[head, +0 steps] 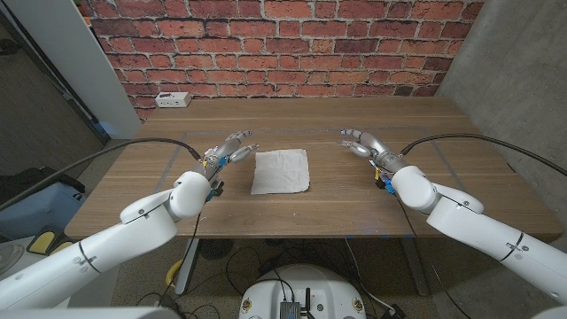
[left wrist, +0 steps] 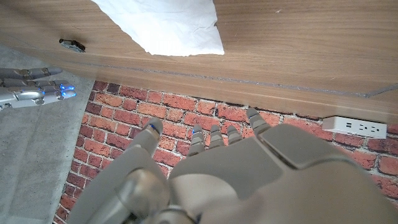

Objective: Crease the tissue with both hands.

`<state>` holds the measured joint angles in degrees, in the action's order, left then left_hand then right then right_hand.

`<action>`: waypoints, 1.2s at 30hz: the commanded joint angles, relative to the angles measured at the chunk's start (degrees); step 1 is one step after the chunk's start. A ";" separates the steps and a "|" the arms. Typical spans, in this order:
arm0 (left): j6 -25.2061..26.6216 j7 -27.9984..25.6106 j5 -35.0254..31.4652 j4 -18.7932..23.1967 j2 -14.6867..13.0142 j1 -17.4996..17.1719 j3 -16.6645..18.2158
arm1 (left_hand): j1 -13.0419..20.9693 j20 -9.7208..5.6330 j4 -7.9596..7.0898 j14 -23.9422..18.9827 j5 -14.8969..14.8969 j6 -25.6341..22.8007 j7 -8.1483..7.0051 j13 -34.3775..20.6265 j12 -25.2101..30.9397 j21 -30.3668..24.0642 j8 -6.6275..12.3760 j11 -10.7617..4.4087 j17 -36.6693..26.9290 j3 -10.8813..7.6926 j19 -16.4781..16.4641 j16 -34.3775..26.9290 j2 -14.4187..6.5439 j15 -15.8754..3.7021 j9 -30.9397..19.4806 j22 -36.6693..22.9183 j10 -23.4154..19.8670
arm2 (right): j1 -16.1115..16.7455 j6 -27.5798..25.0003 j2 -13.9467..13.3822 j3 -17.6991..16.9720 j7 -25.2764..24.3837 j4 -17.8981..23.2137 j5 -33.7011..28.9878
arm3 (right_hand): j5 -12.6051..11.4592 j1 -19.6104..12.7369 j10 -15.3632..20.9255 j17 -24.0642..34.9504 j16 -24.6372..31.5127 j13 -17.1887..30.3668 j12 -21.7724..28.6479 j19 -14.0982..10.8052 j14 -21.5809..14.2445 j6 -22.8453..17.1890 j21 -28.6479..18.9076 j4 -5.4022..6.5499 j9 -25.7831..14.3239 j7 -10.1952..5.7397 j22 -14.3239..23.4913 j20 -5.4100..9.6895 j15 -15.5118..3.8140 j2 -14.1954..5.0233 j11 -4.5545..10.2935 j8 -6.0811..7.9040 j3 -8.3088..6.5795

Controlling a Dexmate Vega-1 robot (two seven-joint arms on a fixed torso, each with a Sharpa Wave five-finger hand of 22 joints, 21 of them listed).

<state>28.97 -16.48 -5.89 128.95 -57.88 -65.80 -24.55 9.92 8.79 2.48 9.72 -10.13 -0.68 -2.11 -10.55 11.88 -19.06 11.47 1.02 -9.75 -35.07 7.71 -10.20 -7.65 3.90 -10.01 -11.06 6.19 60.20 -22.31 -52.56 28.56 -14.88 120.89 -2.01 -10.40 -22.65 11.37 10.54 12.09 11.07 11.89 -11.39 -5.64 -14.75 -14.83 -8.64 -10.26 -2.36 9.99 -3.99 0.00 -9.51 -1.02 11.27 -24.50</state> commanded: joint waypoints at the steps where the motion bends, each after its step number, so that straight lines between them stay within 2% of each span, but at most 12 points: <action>1: 5.78 0.82 -2.89 3.84 -2.04 -1.82 -0.25 | 0.83 0.09 0.42 1.58 0.19 -0.63 -0.04 -0.06 0.10 0.08 0.20 0.05 -0.06 -0.11 0.21 0.03 0.13 0.01 -0.12 -0.20 -0.15 | 0.45 -3.81 -0.84 2.36 1.05 4.09 -4.73 | -0.38 -0.61 0.69 0.07 0.22 0.09 0.17 -0.52 -0.64 -0.59 0.11 0.00 -0.32 -0.06 0.34 -0.02 -0.05 0.02 -0.06 0.38 -0.36; 11: 10.96 0.73 -5.05 7.34 -3.43 -3.52 -1.17 | 1.65 -0.05 1.51 1.78 0.08 -2.15 -0.09 -0.07 0.07 0.28 0.52 -0.17 -0.09 -0.21 0.24 0.01 0.69 -0.09 -0.14 -0.14 -0.19 | 0.34 -5.84 -1.36 4.14 2.80 5.79 -7.96 | -0.48 -1.63 0.73 0.02 0.09 0.09 0.02 -1.04 -0.86 -2.46 0.17 -0.33 -0.35 -0.14 0.37 -0.13 -0.44 0.12 0.53 0.85 -0.76; 20: 16.43 2.08 -7.56 10.02 -4.55 -3.02 -3.54 | 2.93 -0.04 3.02 1.76 -0.01 -4.03 0.27 -0.08 0.14 0.44 0.95 -0.56 -0.11 -0.48 0.01 -0.10 1.18 -0.15 -0.17 -0.08 -0.47 | 0.42 -7.50 -1.52 5.56 3.88 7.32 -11.31 | -0.69 -2.89 0.90 -0.04 0.00 0.07 -0.04 -1.57 -1.14 -3.55 0.18 -0.78 -0.37 -0.76 0.38 -0.22 -0.77 0.17 1.30 1.01 -1.28; 23: 18.15 2.89 -8.24 10.76 -4.98 -2.53 -4.46 | 3.82 0.04 3.95 1.32 -0.03 -5.15 0.51 -0.08 0.22 0.38 1.15 -0.80 -0.12 -0.68 -0.59 -0.29 1.33 -0.11 -0.19 -0.03 -0.76 | 0.50 -8.66 -1.34 6.22 4.09 7.89 -12.71 | -0.79 -3.89 0.91 -0.09 -0.06 0.05 -0.12 -1.91 -1.36 -4.53 0.21 -1.14 -0.39 -0.68 0.38 -0.39 -0.91 0.31 1.54 1.20 -1.66; 28: 22.14 5.17 -10.30 12.14 -5.85 -0.46 -6.94 | 5.21 0.16 5.24 0.41 -0.05 -6.20 0.57 -0.08 0.45 0.26 1.27 -1.32 -0.12 -1.02 -1.56 -0.55 1.43 -0.14 -0.22 0.05 -1.53 | 0.75 -10.03 -1.30 7.00 4.44 8.72 -14.69 | -0.83 -5.32 1.08 -0.15 -0.08 0.03 -0.16 -2.63 -1.78 -5.38 0.14 -1.55 -0.40 -0.96 0.37 -0.56 -1.13 0.59 2.07 1.27 -2.13; 36: 27.98 10.22 -15.45 13.41 -6.59 5.00 -13.36 | 7.23 0.18 6.63 -0.02 -0.12 -7.49 0.60 -0.08 0.51 0.12 1.47 -1.22 -0.12 -1.59 -2.76 -0.52 1.20 0.24 -0.26 0.14 -2.03 | 0.25 -12.07 -1.21 8.11 6.55 9.56 -16.62 | -0.59 -8.61 1.83 -0.21 0.04 -0.01 -0.10 -3.89 -3.15 -7.55 0.11 -2.17 -0.42 -0.86 0.35 -1.11 -1.18 1.59 2.44 1.60 -2.95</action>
<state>49.83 -11.15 -15.95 140.23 -63.33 -65.84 -31.56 15.83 8.81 8.41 9.71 -10.13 -7.13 -1.46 -10.54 12.11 -18.63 12.32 -0.18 -9.74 -36.42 5.81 -10.20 -6.48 3.89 -10.00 -10.92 4.52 60.74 -31.71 -53.92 35.08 -10.26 129.08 -15.38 -10.87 -29.86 12.58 10.39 12.08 10.92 11.91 -14.49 -8.03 -21.33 -14.61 -10.63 -10.55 -3.27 10.28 -4.96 -1.16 -8.04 1.25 12.34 -26.93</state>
